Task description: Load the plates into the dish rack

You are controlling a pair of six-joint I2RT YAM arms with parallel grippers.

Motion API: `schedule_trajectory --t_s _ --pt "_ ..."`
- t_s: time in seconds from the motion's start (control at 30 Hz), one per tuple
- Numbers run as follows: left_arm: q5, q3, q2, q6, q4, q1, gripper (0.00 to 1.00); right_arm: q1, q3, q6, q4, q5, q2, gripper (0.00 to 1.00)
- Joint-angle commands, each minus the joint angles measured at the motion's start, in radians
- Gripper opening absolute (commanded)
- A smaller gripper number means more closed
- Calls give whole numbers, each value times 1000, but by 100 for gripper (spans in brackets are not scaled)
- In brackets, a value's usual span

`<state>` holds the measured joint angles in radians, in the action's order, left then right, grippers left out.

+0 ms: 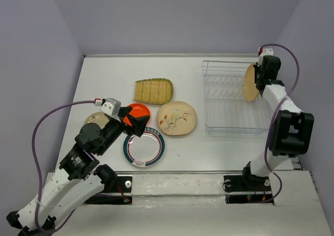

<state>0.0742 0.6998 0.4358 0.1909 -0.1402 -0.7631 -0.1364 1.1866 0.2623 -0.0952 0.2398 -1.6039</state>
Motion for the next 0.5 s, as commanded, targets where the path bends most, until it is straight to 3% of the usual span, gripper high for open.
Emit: schedule_trajectory --t_s 0.0,0.03,0.1,0.13,0.17,0.23,0.47 --pt "12 -10 37 -15 33 39 99 -23 97 -77 17 -169 -137 7" --pt "12 -10 41 -13 36 51 99 -23 114 -89 17 -166 -152 7" --pt "10 -10 60 -11 36 62 99 -23 146 -103 14 -152 -185 20" --pt "10 -10 66 -10 36 64 99 -23 149 -109 12 -145 -188 31" --pt "12 -10 75 -7 36 65 99 -32 150 -118 12 -131 -188 56" --pt "12 -11 87 -4 36 70 99 -32 150 -146 14 -99 -174 76" --pt "19 -16 121 10 40 105 99 -32 150 -316 5 -39 -21 89"
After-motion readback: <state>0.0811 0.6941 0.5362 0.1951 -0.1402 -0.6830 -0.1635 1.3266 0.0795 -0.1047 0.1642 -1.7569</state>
